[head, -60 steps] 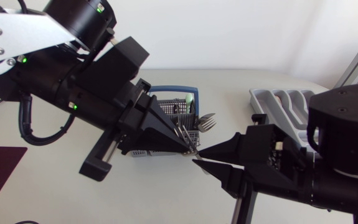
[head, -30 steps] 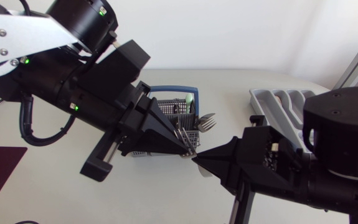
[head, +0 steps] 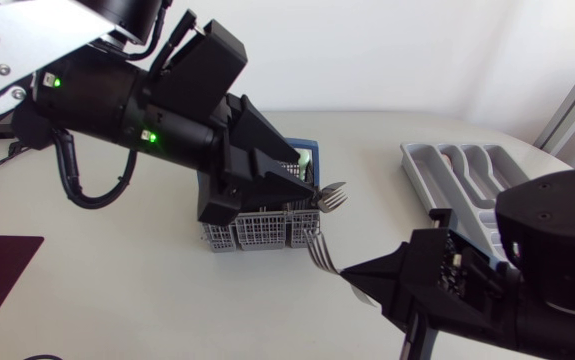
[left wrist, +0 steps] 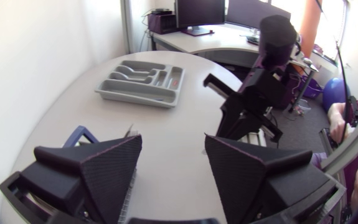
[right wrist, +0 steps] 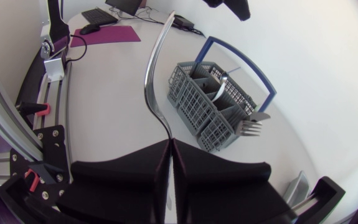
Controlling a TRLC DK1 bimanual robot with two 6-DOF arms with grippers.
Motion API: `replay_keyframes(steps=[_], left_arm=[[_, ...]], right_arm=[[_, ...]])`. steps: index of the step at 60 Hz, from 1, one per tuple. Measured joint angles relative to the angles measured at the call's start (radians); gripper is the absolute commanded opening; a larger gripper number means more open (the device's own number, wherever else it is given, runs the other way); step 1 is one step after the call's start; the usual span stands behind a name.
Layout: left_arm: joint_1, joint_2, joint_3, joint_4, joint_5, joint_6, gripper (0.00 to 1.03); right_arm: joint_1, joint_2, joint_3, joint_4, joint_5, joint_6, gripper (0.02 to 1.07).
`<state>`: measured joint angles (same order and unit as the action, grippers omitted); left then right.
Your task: Sort the cutlery from the basket into the organizer compartments.
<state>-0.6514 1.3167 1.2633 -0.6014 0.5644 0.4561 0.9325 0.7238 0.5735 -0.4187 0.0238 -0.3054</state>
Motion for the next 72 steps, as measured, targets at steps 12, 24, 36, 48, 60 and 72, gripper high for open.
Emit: replay_keyframes(steps=[12,24,36,48,60,72], left_arm=[[0.0,0.0,0.0,0.056,-0.217,-0.047,0.9],[0.0,0.009,-0.008,0.118,-0.396,-0.056,0.91],[-0.037,0.045,-0.067,0.207,-0.523,-0.037,0.91],[-0.079,0.108,-0.115,0.287,-0.602,-0.007,0.91],[-0.09,0.164,-0.118,0.354,-0.629,0.017,0.91],[-0.1,0.185,-0.138,0.421,-0.659,0.046,0.91]], right_arm=[[-0.123,-0.086,-0.005,-0.085,0.027,0.0,0.08],[-0.386,-0.114,-0.002,-0.093,0.029,-0.08,0.08],[-0.731,-0.018,0.023,0.006,-0.058,-0.145,0.08],[-0.967,0.187,0.073,0.148,-0.08,-0.152,0.08],[-1.096,0.433,0.171,0.269,-0.07,-0.149,0.08],[-1.148,0.683,0.298,0.377,0.021,-0.143,0.08]])
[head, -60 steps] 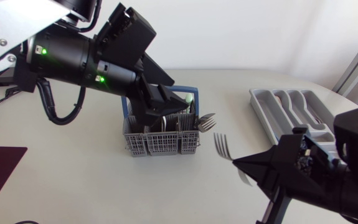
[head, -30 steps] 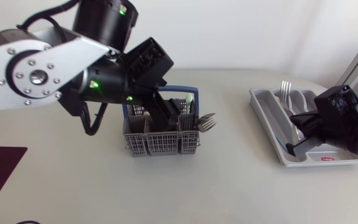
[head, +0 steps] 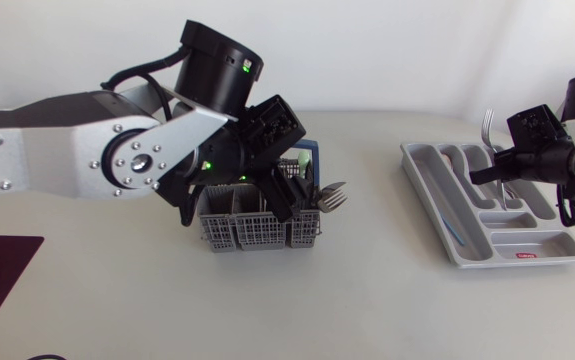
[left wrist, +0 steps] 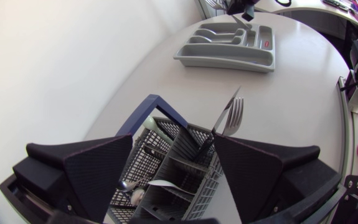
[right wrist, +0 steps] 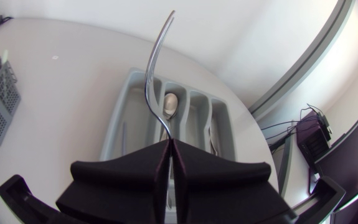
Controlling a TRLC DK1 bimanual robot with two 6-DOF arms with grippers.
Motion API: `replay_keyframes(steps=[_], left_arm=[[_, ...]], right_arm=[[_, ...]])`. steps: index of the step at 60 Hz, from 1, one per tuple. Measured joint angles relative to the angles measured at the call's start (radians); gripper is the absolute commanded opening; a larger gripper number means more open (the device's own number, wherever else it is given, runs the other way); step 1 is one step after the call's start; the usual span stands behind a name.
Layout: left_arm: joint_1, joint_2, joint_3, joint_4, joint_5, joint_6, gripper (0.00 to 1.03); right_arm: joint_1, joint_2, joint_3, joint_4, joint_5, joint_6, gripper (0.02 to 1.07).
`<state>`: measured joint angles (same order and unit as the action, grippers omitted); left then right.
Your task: Sort the cutlery from the basket into the organizer compartments.
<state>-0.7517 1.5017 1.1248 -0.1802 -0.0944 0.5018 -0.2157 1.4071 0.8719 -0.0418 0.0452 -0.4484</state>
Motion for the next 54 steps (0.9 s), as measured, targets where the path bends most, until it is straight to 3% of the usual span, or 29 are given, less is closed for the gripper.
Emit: replay_keyframes(steps=[28,54], left_arm=[[-0.022,0.005,-0.019,0.049,-0.08,0.03,0.91],[-0.09,0.005,-0.019,0.052,-0.163,0.049,0.91]], right_arm=[[-0.043,0.457,0.312,0.077,0.203,0.033,0.08],[-0.047,0.667,0.52,0.029,0.275,0.063,0.08]])
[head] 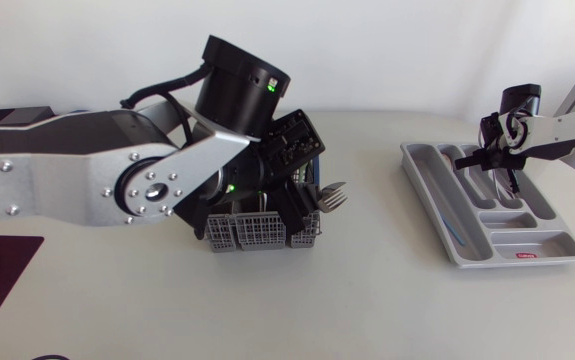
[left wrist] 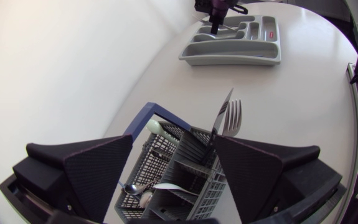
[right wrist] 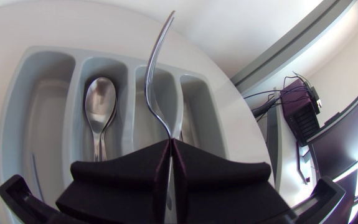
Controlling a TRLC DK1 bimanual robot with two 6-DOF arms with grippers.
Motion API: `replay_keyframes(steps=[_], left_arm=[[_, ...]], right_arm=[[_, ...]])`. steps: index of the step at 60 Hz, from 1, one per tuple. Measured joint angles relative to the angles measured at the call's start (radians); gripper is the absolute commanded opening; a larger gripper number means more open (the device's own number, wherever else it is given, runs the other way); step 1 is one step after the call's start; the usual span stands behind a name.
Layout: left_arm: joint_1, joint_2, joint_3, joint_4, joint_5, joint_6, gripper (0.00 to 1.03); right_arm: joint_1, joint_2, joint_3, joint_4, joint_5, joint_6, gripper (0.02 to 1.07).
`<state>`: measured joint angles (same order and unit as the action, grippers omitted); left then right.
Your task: Sort the cutlery from the basket into the organizer compartments.
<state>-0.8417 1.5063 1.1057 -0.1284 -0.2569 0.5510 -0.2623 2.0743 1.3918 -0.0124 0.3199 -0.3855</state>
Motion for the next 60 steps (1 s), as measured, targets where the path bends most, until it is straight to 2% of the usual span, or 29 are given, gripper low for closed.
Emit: replay_keyframes(steps=[24,29,34,47,52,60], left_arm=[[-0.005,0.0,0.0,0.0,-0.007,0.0,0.91],[-0.006,0.0,0.0,0.0,-0.007,0.003,0.91],[-0.006,0.0,0.0,0.0,-0.007,0.004,0.91],[-0.006,0.0,-0.002,0.0,-0.007,0.011,0.91],[-0.006,-0.001,-0.003,0.0,-0.007,0.011,0.91],[-0.006,-0.007,-0.007,0.0,-0.007,0.023,0.91]], right_arm=[[-0.002,0.075,0.037,-0.037,0.008,0.019,0.1],[-0.002,0.084,0.037,-0.044,0.008,0.021,0.22],[-0.002,0.089,0.037,-0.045,0.008,0.023,0.39],[-0.002,0.09,0.037,-0.047,0.01,0.039,0.65],[-0.002,0.082,0.027,-0.048,0.01,0.042,0.7],[-0.002,0.005,-0.034,-0.053,0.009,0.042,0.72]])
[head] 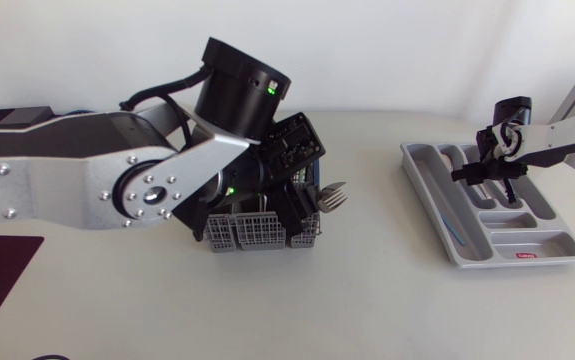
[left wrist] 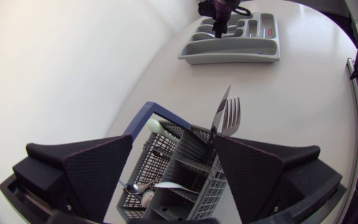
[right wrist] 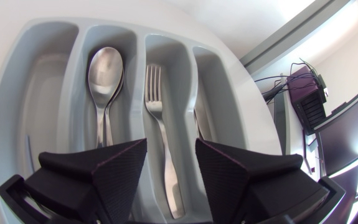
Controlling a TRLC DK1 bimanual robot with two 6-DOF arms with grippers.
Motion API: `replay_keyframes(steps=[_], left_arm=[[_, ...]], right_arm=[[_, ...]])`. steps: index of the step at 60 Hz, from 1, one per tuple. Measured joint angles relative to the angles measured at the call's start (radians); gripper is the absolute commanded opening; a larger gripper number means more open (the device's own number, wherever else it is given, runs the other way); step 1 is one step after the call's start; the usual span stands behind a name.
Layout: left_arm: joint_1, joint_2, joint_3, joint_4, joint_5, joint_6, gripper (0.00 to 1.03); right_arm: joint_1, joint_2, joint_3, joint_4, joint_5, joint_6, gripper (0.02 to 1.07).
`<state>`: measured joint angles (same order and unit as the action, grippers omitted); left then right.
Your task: Sort the cutlery from the basket into the organizer compartments.
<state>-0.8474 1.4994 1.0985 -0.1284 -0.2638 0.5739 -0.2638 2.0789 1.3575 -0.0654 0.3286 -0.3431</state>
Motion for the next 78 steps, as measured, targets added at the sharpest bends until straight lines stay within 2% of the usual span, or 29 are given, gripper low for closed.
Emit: replay_keyframes(steps=[10,13,20,30,39,51,56,65,78], left_arm=[[0.0,-0.001,0.0,0.015,0.0,0.004,0.91],[0.0,-0.001,-0.001,0.03,0.0,0.01,0.91],[0.0,-0.001,-0.005,0.041,0.0,0.023,0.91],[0.0,-0.001,-0.006,0.044,0.001,0.037,0.91],[0.0,0.0,-0.006,0.044,0.053,0.056,0.9],[0.0,0.027,-0.006,0.045,0.098,0.111,0.83],[0.0,0.053,-0.006,0.044,0.126,0.134,0.82],[0.006,0.092,-0.003,0.045,0.135,0.166,0.78],[0.041,0.124,0.008,0.053,0.137,0.195,0.78]], right_arm=[[0.008,-0.172,-0.108,0.003,-0.034,0.0,0.75],[0.015,-0.232,-0.151,0.012,-0.063,-0.001,0.81],[0.036,-0.367,-0.261,0.025,-0.139,-0.005,0.86],[0.057,-0.54,-0.405,0.024,-0.264,-0.024,0.86],[0.079,-0.685,-0.507,0.023,-0.331,-0.038,0.86],[0.147,-0.824,-0.609,0.01,-0.359,-0.055,0.86],[0.171,-0.858,-0.645,0.008,-0.359,-0.059,0.86],[0.188,-0.873,-0.682,0.005,-0.359,-0.063,0.86],[0.218,-0.873,-0.715,0.005,-0.359,-0.073,0.87]])
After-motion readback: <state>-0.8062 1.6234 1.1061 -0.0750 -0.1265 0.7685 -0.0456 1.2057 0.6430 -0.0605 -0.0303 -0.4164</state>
